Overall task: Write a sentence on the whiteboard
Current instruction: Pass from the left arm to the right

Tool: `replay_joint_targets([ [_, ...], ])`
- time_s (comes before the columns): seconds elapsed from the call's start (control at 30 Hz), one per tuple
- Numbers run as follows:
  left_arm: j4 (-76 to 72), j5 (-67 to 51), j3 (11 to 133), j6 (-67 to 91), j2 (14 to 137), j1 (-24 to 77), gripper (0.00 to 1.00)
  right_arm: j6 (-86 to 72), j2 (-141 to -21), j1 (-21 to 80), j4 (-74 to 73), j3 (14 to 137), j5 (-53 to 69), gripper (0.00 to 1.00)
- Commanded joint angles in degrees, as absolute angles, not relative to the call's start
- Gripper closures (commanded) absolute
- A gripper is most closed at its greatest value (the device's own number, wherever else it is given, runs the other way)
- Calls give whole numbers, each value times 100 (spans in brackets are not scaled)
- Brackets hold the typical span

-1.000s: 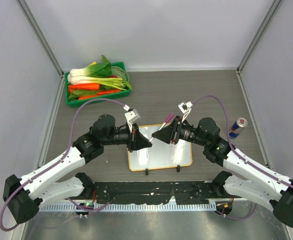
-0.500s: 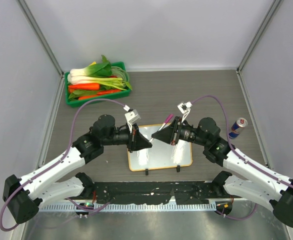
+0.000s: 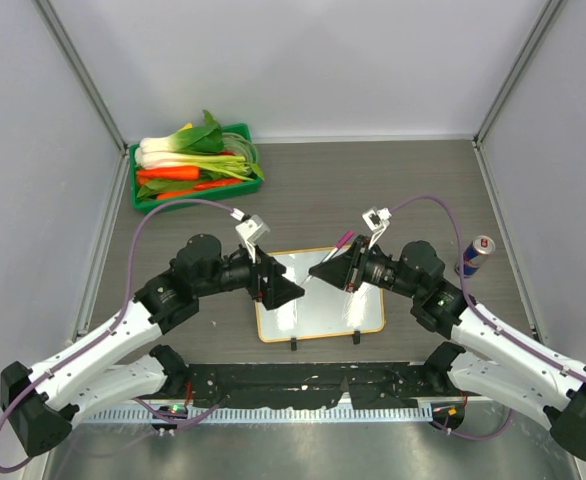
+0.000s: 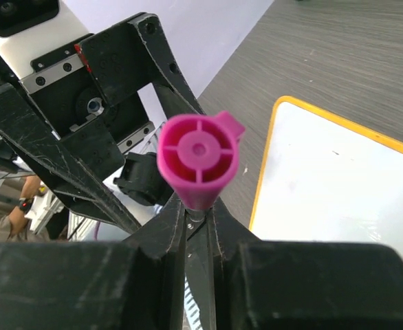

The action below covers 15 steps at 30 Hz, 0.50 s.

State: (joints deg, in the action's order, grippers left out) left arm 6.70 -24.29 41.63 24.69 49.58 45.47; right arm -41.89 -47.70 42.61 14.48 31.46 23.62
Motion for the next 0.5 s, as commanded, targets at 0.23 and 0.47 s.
replay_joint_targets([
  [0.23, 1915, -721, 4483, 2979, 4931, 4211, 3, -3683, -4342, 4271, 932, 3032, 1073, 99],
  [0.47, 2048, -1141, 4088, 3629, 4623, 3087, 0, -3551, -4272, 4271, 861, 2988, 853, 99],
])
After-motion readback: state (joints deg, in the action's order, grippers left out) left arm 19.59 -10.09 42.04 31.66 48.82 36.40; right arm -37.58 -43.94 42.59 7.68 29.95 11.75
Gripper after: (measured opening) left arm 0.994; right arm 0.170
